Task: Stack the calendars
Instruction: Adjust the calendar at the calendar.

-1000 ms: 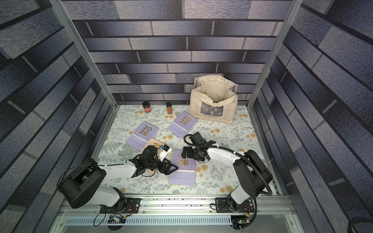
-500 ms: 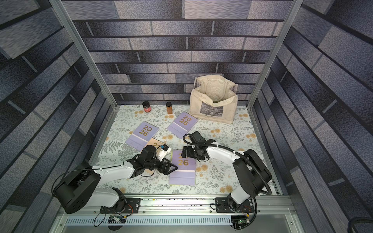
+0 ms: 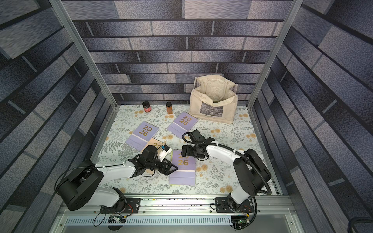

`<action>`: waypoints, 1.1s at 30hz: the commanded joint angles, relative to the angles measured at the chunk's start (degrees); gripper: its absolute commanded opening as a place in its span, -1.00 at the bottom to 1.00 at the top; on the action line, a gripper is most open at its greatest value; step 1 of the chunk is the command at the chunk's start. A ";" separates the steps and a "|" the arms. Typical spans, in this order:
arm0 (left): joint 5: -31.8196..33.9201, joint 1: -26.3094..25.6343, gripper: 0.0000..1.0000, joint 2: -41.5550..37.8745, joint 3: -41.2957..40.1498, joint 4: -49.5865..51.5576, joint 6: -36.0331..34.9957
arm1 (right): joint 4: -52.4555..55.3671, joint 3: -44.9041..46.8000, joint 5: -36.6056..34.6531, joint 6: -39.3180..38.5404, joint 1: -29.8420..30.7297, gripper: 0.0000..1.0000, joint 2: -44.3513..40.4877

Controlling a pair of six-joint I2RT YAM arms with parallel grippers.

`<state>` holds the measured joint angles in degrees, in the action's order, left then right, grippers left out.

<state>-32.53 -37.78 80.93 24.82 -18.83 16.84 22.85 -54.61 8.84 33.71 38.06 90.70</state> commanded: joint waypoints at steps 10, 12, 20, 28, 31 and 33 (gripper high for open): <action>2.70 2.16 1.00 1.91 2.09 0.15 -1.90 | 1.14 -2.10 1.61 -1.12 -0.43 1.00 1.77; 2.74 2.27 1.00 2.28 2.14 -0.32 -1.97 | 1.14 -2.08 1.87 -1.24 -0.31 1.00 1.60; 1.61 3.02 1.00 4.84 4.59 -2.09 -1.90 | 1.41 -2.07 0.50 -1.41 -0.43 1.00 1.71; 0.20 3.06 1.00 8.04 5.15 -3.70 -1.40 | 2.03 -4.25 0.70 -2.46 -0.36 1.00 2.85; 0.19 3.06 1.00 8.46 5.11 -4.35 -1.20 | 1.76 -4.76 1.38 -2.59 -0.40 1.00 3.23; 0.19 3.07 1.00 8.50 5.15 -4.46 -1.11 | 1.76 -5.02 1.59 -2.61 -0.35 1.00 3.51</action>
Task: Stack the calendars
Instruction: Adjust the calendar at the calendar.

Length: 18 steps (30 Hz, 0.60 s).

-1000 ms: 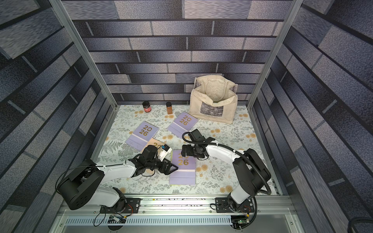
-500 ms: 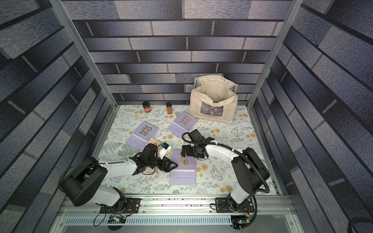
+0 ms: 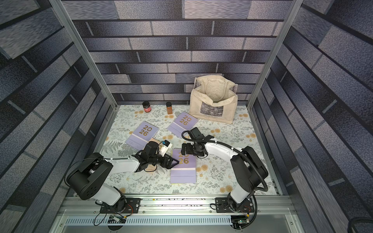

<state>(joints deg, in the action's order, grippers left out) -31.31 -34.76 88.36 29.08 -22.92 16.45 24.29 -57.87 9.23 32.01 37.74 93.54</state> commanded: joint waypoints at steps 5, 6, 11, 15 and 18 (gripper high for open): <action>-1.21 0.05 1.00 1.20 1.31 -0.21 -0.96 | 0.14 -1.64 1.58 -0.65 0.05 1.00 1.52; -1.21 0.13 1.00 1.18 1.37 -0.20 -0.98 | 0.05 -1.51 1.61 -0.64 -0.01 1.00 1.67; -1.43 0.27 1.00 1.19 1.72 -0.02 -1.15 | -0.74 -1.50 2.53 -0.74 0.06 1.00 2.07; -1.05 0.62 1.00 0.90 1.70 0.63 -1.18 | 0.54 -1.99 0.78 -0.90 -0.02 1.00 1.95; -0.86 1.18 1.00 0.24 1.18 0.93 -1.28 | 1.39 -0.64 -0.39 -0.82 -1.66 1.00 0.45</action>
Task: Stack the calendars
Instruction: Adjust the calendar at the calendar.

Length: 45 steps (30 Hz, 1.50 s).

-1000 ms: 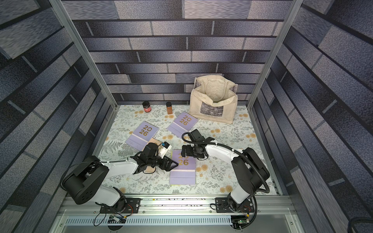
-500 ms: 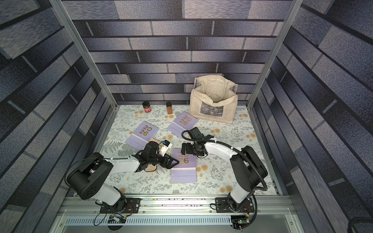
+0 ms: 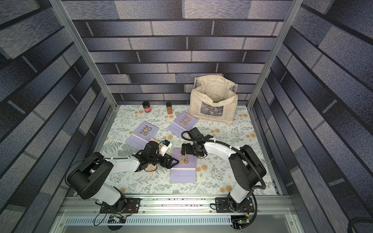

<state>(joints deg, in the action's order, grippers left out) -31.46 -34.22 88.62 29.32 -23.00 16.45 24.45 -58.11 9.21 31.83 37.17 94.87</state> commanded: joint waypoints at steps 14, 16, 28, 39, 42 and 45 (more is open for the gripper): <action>-0.88 1.35 1.00 -0.80 1.00 1.72 -1.77 | 1.10 -1.89 2.09 -2.76 -2.54 1.00 0.10; -0.88 1.43 1.00 -0.72 1.03 1.82 -1.86 | 0.70 -2.44 2.99 -2.74 -2.54 1.00 0.70; -2.10 1.45 1.00 1.02 2.05 0.96 -1.64 | -0.01 -5.53 4.81 -2.70 -1.75 1.00 2.60; 2.28 2.88 1.00 -0.84 1.79 3.39 -2.11 | 0.15 0.25 0.72 -1.58 -5.23 1.00 -3.21; 4.18 4.00 1.00 -4.34 -0.16 1.52 -1.68 | 1.24 0.45 2.42 -3.38 -6.62 0.97 -3.61; 3.71 5.02 1.00 -5.99 -0.49 1.03 -1.37 | 0.56 0.53 4.11 -4.28 -6.68 0.92 -2.40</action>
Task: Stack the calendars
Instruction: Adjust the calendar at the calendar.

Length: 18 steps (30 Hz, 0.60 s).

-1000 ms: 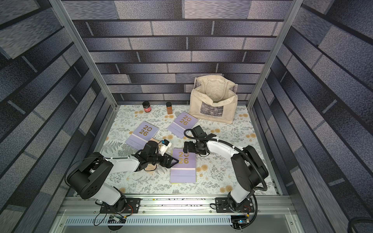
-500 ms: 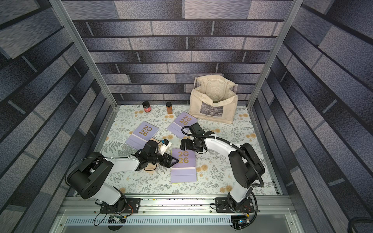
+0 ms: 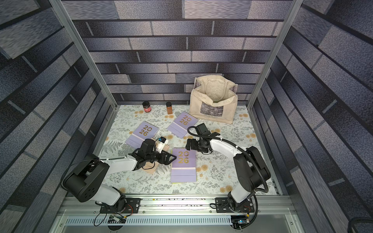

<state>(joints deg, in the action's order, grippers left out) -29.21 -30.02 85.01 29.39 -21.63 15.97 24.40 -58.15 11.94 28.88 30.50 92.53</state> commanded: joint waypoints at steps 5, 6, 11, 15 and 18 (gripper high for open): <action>0.18 0.39 1.00 -3.27 -2.35 -3.32 2.55 | -1.94 -0.37 4.77 -1.86 0.00 0.89 3.19; 0.44 0.08 1.00 -3.15 -2.81 -4.10 3.04 | -2.12 -0.83 5.23 -2.04 0.09 0.90 3.68; 0.21 -1.00 1.00 1.27 -2.55 -6.47 3.82 | -2.69 -2.41 7.25 -2.63 0.78 0.92 5.76; -0.82 -1.66 1.00 5.26 -0.64 -8.78 4.51 | -3.34 -4.56 8.30 -2.55 1.39 0.92 6.94; -1.63 -2.29 1.00 8.12 1.48 -8.23 4.34 | -4.70 -4.45 9.06 -2.08 1.92 0.92 7.18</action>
<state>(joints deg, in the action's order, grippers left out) -29.80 -31.81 90.80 28.95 -29.39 19.35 21.39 -60.90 19.07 27.03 31.66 99.15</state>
